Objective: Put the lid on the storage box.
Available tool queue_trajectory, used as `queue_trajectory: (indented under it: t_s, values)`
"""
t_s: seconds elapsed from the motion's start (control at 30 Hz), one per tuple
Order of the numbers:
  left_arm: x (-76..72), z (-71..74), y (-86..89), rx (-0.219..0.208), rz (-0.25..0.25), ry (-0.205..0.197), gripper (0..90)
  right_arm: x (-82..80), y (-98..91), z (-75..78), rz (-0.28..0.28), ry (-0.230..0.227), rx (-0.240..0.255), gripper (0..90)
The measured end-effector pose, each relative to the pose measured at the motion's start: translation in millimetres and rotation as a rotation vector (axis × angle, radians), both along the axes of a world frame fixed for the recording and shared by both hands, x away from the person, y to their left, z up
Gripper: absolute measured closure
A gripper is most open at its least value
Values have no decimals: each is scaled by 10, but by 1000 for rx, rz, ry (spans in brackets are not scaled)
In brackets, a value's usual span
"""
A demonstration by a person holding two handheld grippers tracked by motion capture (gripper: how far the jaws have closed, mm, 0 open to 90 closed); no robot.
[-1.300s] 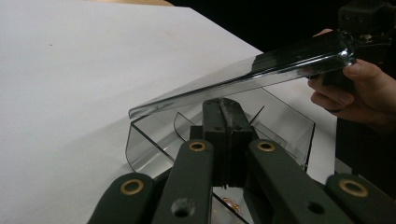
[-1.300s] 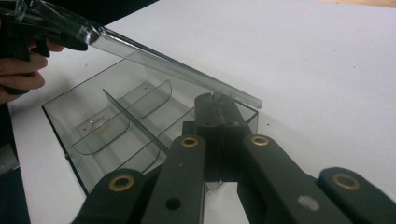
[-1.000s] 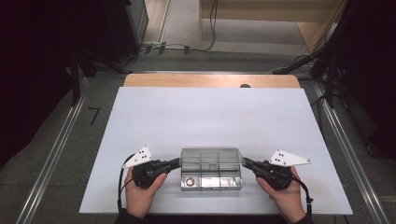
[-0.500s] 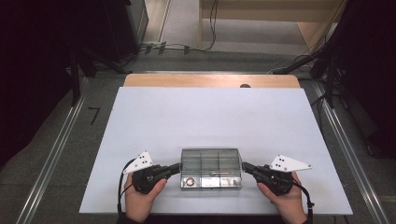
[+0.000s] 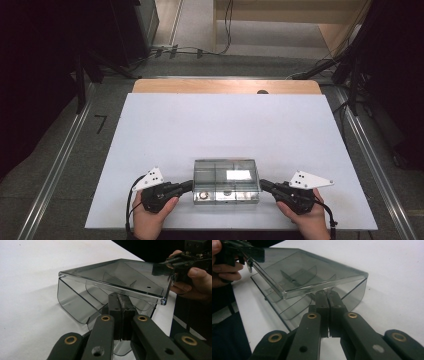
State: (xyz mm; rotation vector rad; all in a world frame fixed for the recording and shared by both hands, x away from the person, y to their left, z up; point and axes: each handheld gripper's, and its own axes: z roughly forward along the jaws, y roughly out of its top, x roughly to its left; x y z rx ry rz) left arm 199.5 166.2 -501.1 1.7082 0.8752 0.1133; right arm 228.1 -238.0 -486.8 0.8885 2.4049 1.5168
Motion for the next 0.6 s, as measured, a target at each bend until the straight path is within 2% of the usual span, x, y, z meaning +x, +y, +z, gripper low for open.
queue_trajectory:
  t_s: [0.1, 0.6]
  values:
    - [-7, -16, -3, 3, -1, 7, 899, -12, 6, -29, 9, 15, -7, 852]
    - [-66, -61, 0, 19, -11, 32, 898, -66, 3, -75, 35, 25, -17, 852]
